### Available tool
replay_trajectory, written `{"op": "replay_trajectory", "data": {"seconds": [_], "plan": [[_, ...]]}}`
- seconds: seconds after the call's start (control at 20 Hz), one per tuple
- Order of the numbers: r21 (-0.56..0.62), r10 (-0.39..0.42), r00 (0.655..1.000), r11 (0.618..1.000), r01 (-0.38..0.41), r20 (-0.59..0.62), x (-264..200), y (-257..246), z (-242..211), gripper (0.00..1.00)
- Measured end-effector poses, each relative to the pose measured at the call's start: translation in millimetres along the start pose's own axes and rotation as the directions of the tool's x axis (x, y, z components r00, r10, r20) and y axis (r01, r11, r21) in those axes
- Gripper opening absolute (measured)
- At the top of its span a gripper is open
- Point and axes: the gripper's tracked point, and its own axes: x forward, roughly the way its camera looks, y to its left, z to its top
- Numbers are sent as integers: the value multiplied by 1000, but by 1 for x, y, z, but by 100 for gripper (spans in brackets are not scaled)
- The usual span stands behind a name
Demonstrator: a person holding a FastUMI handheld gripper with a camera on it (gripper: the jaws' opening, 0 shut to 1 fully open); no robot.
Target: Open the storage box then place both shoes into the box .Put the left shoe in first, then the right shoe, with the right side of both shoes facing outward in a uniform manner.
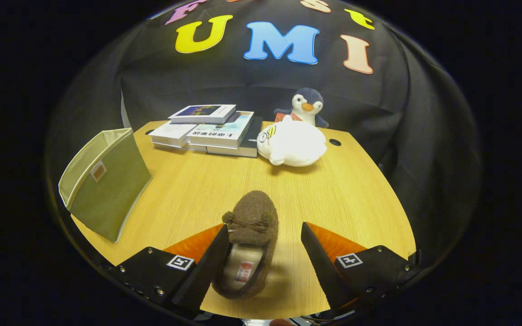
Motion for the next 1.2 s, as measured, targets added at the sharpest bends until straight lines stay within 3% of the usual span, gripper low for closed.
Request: {"op": "replay_trajectory", "data": {"seconds": [0.8,0.9,0.95,1.05,1.15,1.2], "plan": [[38,-5,985,999,12,-174,35,-17,-60,99],[69,20,982,998,-7,-187,37,-10,-62,87],[83,30,980,996,-14,-195,39,-7,-63,74],[85,27,976,996,-9,-216,39,-6,-65,60],[92,41,973,996,-21,-226,41,0,-62,61],[111,33,973,994,-8,-229,37,-1,-59,38]]}}
